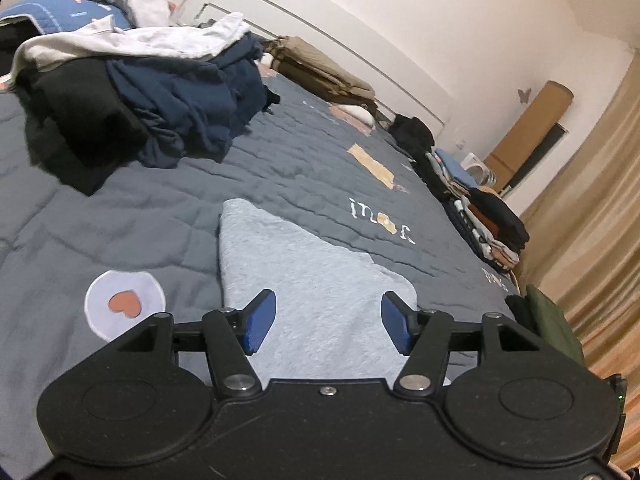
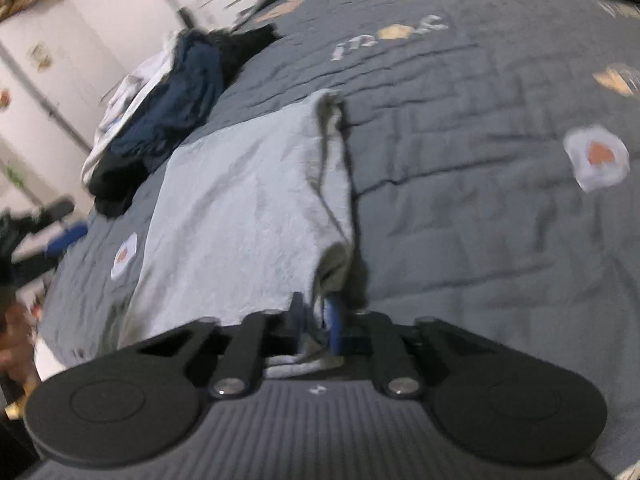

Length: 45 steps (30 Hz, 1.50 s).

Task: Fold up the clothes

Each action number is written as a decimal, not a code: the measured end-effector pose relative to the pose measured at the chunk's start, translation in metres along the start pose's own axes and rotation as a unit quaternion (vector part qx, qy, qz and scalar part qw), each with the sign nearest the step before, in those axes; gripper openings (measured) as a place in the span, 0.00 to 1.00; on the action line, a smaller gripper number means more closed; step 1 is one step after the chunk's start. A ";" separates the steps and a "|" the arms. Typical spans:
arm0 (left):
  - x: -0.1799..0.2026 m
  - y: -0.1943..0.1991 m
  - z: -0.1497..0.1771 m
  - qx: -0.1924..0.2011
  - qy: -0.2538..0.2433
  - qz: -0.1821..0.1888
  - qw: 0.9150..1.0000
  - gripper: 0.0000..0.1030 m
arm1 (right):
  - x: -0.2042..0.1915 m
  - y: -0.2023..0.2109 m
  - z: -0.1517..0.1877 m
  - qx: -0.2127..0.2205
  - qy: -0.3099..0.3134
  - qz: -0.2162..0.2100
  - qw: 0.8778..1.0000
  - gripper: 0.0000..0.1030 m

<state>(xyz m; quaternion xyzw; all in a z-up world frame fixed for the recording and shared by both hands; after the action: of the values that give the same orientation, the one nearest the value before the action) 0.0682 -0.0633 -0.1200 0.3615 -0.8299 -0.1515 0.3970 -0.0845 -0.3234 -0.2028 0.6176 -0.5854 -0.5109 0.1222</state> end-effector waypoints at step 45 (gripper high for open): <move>0.053 -0.007 0.035 -0.008 -0.106 -0.102 0.989 1.00 | -0.014 0.041 -0.009 0.062 0.023 0.016 0.998 0.58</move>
<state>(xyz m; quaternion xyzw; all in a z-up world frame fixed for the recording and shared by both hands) 0.0222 -0.1076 -0.1174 0.4232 -0.8249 -0.2352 0.2918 -0.0993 -0.3272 -0.1618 0.6262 -0.6226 -0.4574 0.1052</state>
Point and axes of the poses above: each gripper's, at about its wrist camera, not at the fingertips, and y roughly against the way its jaws point, x to its right, z to its underside, the point moved 10 cm from there along -y, roughly the way its jaws point, and after that the axes turned 6 degrees about -x, right-handed, at the moved point
